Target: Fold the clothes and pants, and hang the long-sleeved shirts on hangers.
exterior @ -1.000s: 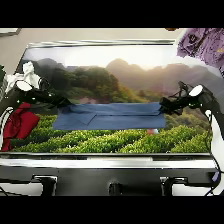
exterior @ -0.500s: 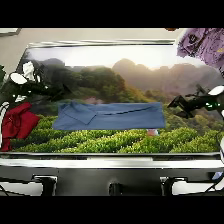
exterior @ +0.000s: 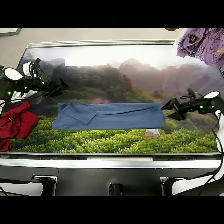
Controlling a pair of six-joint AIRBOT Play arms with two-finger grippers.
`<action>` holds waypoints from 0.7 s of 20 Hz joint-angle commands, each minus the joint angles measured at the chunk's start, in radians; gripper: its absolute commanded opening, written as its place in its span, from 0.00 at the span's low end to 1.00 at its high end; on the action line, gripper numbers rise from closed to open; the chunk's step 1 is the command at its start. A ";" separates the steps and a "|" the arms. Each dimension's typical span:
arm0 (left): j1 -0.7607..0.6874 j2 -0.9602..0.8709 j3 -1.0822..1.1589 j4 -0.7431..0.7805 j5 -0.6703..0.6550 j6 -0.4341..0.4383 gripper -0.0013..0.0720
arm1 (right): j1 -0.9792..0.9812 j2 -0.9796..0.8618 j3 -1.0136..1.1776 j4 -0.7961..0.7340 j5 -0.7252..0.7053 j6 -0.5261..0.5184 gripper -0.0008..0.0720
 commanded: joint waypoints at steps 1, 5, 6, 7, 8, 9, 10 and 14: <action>0.001 0.001 0.002 0.000 -0.001 -0.003 0.86 | 0.056 -0.031 -0.009 0.018 -0.014 -0.019 0.91; 0.001 0.001 0.002 0.000 -0.002 -0.003 0.86 | 0.148 -0.037 -0.013 0.007 -0.020 -0.021 0.57; -0.001 0.001 0.002 -0.003 -0.002 -0.002 0.86 | 0.162 -0.034 -0.011 0.008 -0.021 -0.019 0.31; -0.006 0.001 0.002 -0.003 -0.002 -0.002 0.84 | 0.171 -0.021 -0.009 0.008 -0.019 -0.019 0.05; -0.020 0.000 0.001 -0.003 -0.002 -0.002 0.63 | 0.171 0.002 -0.001 0.006 -0.019 -0.003 0.05; -0.037 -0.002 0.001 -0.004 -0.002 -0.002 0.29 | 0.169 0.030 0.013 -0.008 -0.018 0.040 0.05; -0.066 -0.003 0.001 -0.003 0.002 0.002 0.06 | 0.169 0.067 0.034 -0.033 -0.009 0.087 0.05; -0.248 -0.047 -0.001 -0.004 0.098 -0.080 0.05 | 0.169 0.184 0.142 -0.139 0.098 0.253 0.05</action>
